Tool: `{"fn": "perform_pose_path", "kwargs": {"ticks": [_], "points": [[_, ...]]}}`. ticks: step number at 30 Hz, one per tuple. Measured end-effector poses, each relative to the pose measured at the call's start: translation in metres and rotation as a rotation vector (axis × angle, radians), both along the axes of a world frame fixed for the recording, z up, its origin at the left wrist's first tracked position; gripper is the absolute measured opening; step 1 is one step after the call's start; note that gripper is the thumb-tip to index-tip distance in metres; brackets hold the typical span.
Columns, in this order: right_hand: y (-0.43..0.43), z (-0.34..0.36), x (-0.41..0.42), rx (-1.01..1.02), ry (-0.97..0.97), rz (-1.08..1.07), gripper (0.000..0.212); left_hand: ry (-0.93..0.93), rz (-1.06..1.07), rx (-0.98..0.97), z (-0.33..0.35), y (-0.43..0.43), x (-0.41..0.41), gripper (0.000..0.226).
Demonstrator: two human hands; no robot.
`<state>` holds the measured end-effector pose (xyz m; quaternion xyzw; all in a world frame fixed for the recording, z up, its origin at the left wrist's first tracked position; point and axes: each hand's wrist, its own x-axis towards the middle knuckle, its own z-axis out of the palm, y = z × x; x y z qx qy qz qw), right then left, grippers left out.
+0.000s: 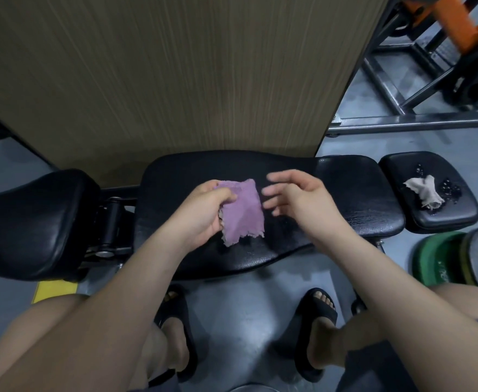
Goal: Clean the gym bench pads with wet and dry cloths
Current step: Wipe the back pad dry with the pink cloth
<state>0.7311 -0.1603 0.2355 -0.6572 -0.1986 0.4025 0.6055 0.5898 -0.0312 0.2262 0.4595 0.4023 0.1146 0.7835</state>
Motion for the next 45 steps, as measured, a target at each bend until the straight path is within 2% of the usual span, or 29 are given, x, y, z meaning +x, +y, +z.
{"fn": "perform_pose_path", "kwargs": {"ticks": [2, 4, 7, 10, 13, 15, 17, 19, 22, 23, 25, 27, 29, 31, 33, 35, 36, 38, 39, 41, 45], "points": [[-0.004, -0.008, 0.002, -0.172, -0.16, 0.037, 0.009, 0.027, 0.007, 0.038, -0.002, 0.0, 0.0, 0.026], [-0.009, -0.019, -0.005, -0.277, -0.245, 0.196, 0.023, 0.023, -0.006, 0.035, -0.006, 0.0, -0.001, 0.024], [-0.01, -0.029, -0.01, -0.263, -0.252, 0.187, 0.022, 0.092, -0.042, 0.152, -0.012, -0.001, 0.0, 0.018], [-0.01, -0.033, -0.007, -0.216, -0.093, 0.077, 0.018, 0.16, -0.116, 0.199, -0.022, -0.007, 0.002, 0.013], [-0.018, -0.035, -0.009, -0.155, 0.137, 0.052, 0.003, 0.263, -0.204, 0.235, -0.033, -0.015, 0.005, 0.008], [-0.025, -0.037, -0.011, -0.157, 0.211, 0.033, 0.009, 0.35, -0.188, 0.405, -0.041, -0.017, 0.009, 0.017], [-0.031, -0.04, -0.013, -0.155, 0.223, -0.008, 0.011, 0.357, -0.154, 0.572, -0.039, -0.021, 0.011, 0.017], [-0.037, -0.04, -0.015, -0.129, 0.229, -0.017, 0.012, 0.272, -0.223, 0.549, -0.033, -0.029, 0.011, 0.01], [-0.046, -0.035, -0.017, -0.057, 0.264, 0.031, 0.016, 0.218, -0.441, 0.5, -0.027, -0.045, 0.008, 0.025], [-0.047, -0.033, -0.017, -0.047, 0.255, 0.031, 0.015, 0.201, -0.462, 0.509, -0.028, -0.049, 0.007, 0.023], [-0.05, -0.034, -0.018, -0.083, 0.186, -0.025, 0.01, 0.156, -0.435, 0.496, -0.029, -0.053, 0.004, 0.014], [-0.054, -0.039, -0.019, -0.156, 0.133, -0.069, 0.019, 0.119, -0.402, 0.445, -0.029, -0.052, 0.001, 0.011], [-0.059, -0.04, -0.023, -0.203, 0.161, 0.012, 0.033, 0.07, -0.396, 0.336, -0.028, -0.05, -0.002, 0.013], [-0.063, -0.041, -0.025, -0.173, 0.193, 0.074, 0.024, 0.042, -0.394, 0.244, -0.029, -0.05, -0.007, 0.014], [-0.062, -0.041, -0.025, -0.156, 0.18, 0.031, 0.016, 0.119, -0.38, 0.298, -0.037, -0.049, -0.01, 0.012], [-0.059, -0.048, -0.025, -0.189, 0.156, -0.075, 0.019, 0.295, -0.401, 0.556, -0.047, -0.044, -0.015, 0.017], [-0.058, -0.055, -0.023, -0.245, 0.082, -0.137, 0.019, 0.398, -0.431, 0.719, -0.05, -0.04, -0.018, 0.017], [-0.059, -0.068, -0.019, -0.394, -0.281, -0.226, 0.02, 0.545, -0.478, 0.941, -0.049, -0.032, -0.026, 0.015], [-0.06, -0.074, -0.019, -0.436, -0.475, -0.232, 0.022, 0.575, -0.483, 0.985, -0.049, -0.028, -0.03, 0.013], [-0.059, -0.092, -0.027, -0.416, -0.736, -0.137, 0.022, 0.601, -0.485, 1.018, -0.051, -0.021, -0.035, 0.011], [-0.053, -0.136, -0.056, -0.311, -1.043, 0.105, 0.003, 0.584, -0.544, 1.134, -0.069, -0.018, -0.041, 0.015]]}}
